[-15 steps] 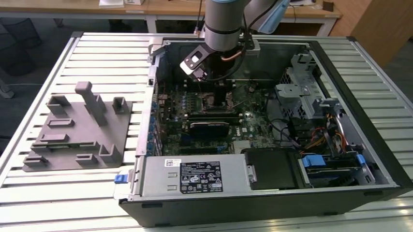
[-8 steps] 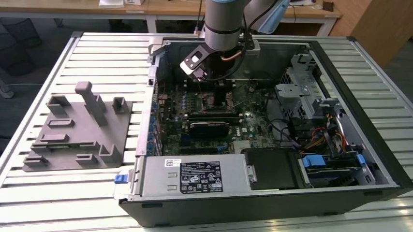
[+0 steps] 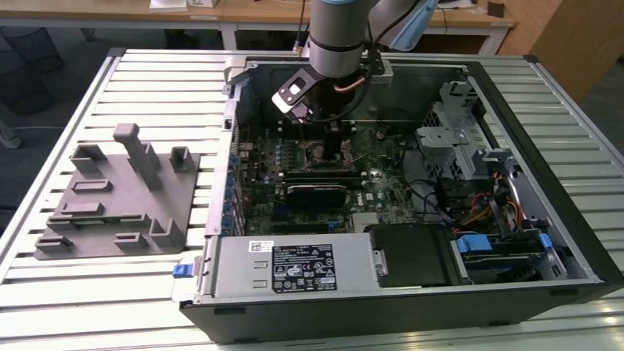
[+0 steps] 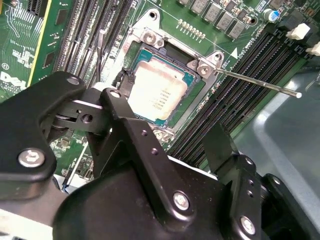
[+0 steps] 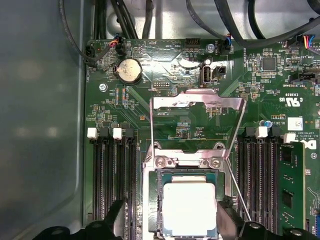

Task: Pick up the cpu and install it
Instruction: 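Place the cpu into insertion slot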

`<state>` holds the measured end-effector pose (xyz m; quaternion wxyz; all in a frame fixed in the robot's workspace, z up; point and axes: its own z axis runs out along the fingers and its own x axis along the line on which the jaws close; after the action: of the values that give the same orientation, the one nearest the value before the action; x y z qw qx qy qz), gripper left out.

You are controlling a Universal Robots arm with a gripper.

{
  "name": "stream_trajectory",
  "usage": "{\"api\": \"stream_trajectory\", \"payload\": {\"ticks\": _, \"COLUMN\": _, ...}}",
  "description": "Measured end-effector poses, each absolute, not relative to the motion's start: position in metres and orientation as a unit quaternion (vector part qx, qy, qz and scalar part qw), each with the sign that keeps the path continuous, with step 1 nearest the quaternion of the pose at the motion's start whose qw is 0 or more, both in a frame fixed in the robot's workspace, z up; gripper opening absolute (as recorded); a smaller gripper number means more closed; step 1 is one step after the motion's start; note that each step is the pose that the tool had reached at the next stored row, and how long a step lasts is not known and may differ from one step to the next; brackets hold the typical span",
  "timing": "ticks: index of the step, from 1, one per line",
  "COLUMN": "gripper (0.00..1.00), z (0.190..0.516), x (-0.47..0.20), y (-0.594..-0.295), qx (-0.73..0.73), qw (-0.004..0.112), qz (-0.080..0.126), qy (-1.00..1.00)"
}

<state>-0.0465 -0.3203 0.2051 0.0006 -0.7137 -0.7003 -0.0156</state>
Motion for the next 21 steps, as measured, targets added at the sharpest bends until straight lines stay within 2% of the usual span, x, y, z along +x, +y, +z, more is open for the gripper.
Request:
{"api": "stream_trajectory", "payload": {"ticks": 2, "gripper": 0.80, "z": 0.2051, "x": -0.0465, "y": -0.3203, "qx": -0.714, "qw": 0.000, "qz": -0.015, "qy": -0.700}}
{"api": "stream_trajectory", "payload": {"ticks": 3, "gripper": 0.73, "z": 0.2051, "x": -0.0465, "y": -0.3203, "qx": -0.714, "qw": 0.000, "qz": -0.015, "qy": -0.700}}
{"api": "stream_trajectory", "payload": {"ticks": 20, "gripper": 0.72, "z": 0.2051, "x": -0.0466, "y": -0.3207, "qx": -0.714, "qw": -0.002, "qz": -0.014, "qy": -0.700}}
{"api": "stream_trajectory", "payload": {"ticks": 21, "gripper": 0.65, "z": 0.2051, "x": -0.0466, "y": -0.3209, "qx": -0.714, "qw": -0.002, "qz": -0.014, "qy": -0.700}}
